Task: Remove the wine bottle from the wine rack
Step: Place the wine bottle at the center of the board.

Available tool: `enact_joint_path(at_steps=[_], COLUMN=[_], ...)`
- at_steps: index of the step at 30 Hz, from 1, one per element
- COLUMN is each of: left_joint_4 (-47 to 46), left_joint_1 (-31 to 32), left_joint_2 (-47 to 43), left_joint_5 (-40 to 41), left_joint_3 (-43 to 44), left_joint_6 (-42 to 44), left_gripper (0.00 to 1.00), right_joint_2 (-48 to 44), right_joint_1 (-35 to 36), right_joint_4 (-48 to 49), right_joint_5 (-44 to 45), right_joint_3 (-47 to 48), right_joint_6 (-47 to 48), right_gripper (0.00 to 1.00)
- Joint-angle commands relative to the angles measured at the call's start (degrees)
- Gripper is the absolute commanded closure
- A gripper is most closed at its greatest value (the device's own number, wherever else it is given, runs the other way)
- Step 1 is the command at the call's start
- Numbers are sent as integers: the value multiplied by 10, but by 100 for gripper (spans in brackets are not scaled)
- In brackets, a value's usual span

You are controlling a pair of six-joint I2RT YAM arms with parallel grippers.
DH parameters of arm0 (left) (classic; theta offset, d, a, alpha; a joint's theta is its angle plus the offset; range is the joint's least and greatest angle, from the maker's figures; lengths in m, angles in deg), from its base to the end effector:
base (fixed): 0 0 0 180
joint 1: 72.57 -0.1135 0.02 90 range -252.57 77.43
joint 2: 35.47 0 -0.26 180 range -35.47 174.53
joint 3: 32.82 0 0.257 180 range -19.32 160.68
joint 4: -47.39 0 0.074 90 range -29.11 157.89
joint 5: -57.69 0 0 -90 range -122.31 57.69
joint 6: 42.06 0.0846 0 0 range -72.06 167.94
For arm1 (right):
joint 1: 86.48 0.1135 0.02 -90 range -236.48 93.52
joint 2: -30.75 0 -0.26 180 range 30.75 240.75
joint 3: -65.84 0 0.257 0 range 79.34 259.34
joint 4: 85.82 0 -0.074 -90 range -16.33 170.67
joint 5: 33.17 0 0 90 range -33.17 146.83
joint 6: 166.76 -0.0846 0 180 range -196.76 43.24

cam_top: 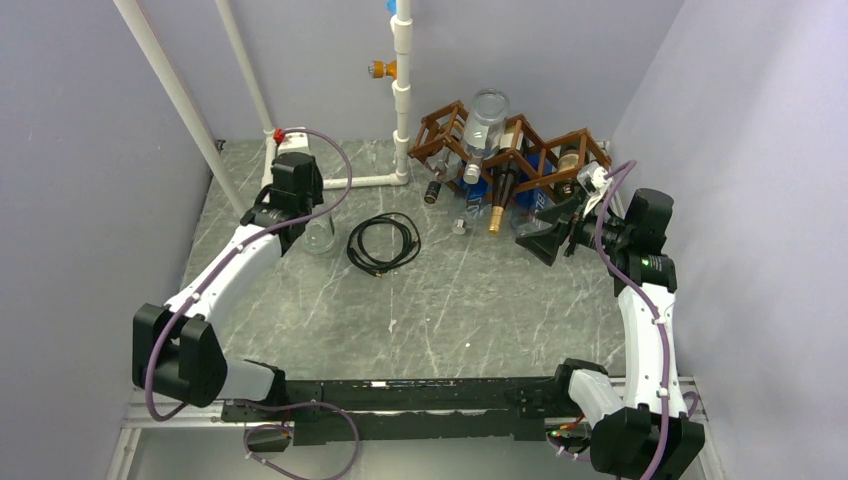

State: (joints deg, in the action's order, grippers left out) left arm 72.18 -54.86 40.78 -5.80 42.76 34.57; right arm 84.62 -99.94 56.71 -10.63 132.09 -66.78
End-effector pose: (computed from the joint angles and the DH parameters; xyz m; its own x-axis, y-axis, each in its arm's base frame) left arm 0.3452 -0.0706 0.2987 -0.3726 -0.0982 -0.9228 -0.2034 0.9789 -0.0221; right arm 0.2264 0.0262 0.3335 -0.2806 -0.0011 -0.9598 -0.7848 0.5760 0.2288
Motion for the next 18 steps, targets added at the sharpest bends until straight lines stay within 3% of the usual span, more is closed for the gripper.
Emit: enact_joint_path(at_steps=[1,12,18], left_joint_4=[-147,-186,-156], left_joint_1=[-18,-37,-39], left_joint_2=[4,39,44], left_joint_5=[-7,-18,-11], left_joint_3=[41,27,37], left_joint_6=[23,30,24], left_gripper=[100,98,55], right_joint_2=[-9,-10,-10], right_joint_1=[2,3,3], right_joint_4=[1,1,1], right_joint_5=[3,6,8], right_joint_3=[5,5,5], right_joint_6=[14,15,15], right_gripper=[7,7,7])
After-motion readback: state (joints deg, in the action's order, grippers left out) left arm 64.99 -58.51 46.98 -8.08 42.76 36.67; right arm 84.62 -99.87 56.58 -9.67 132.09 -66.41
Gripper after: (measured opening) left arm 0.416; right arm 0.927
